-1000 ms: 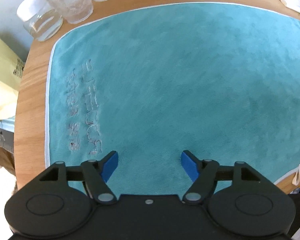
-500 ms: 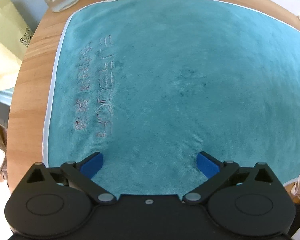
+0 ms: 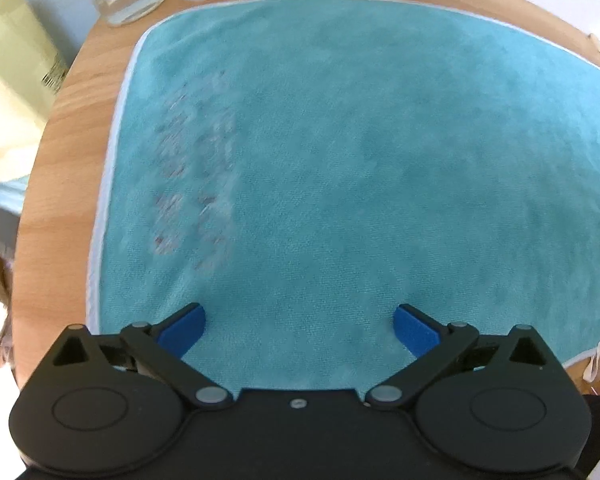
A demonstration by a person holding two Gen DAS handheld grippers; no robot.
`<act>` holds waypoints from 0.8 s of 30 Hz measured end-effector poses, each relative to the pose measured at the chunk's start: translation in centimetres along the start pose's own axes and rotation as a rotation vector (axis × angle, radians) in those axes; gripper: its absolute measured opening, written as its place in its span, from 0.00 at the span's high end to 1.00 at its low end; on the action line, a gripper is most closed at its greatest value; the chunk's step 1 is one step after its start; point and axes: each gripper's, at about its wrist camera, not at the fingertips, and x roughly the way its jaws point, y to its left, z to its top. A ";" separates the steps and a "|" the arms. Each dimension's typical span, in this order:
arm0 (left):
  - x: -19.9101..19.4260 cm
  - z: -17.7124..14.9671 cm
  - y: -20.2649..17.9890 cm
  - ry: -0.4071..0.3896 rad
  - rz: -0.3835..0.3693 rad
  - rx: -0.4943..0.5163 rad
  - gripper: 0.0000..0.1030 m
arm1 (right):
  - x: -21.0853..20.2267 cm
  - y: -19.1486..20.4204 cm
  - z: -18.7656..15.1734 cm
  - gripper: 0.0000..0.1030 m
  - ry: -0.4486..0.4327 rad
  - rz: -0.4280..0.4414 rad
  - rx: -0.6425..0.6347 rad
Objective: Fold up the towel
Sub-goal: 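Move both open tools down to the white-piped edge of the teal towel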
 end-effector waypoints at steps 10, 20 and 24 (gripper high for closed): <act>-3.4 -4.1 6.6 0.006 0.079 -0.178 0.00 | -3.6 -7.9 -3.6 0.12 -0.043 0.013 0.165; -1.5 -3.8 11.2 0.003 0.110 -0.371 0.01 | -2.0 -10.6 -4.4 0.33 -0.026 0.095 0.356; -1.2 -4.5 12.3 0.012 0.078 -0.426 0.08 | -1.6 -10.4 -4.2 0.35 -0.005 0.110 0.363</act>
